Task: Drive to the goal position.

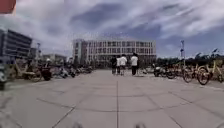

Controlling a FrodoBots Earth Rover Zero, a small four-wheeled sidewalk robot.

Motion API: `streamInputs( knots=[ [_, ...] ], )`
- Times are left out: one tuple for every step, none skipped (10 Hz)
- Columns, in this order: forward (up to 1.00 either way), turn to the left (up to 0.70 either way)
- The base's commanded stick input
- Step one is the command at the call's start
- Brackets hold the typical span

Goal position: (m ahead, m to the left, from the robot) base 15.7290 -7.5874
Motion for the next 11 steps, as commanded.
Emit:
streamInputs(
  knots=[
    [0.00, 0.38],
    [0.00, 0.00],
    [0.00, 0.00],
    [0.00, 0.00],
    [0.00, 0.00],
    [0.00, 0.00],
    [0.00, 0.00],
    [0.00, 0.00],
    [0.00, 0.00],
    [0.00, 0.00],
    [0.00, -0.22]
  ],
)
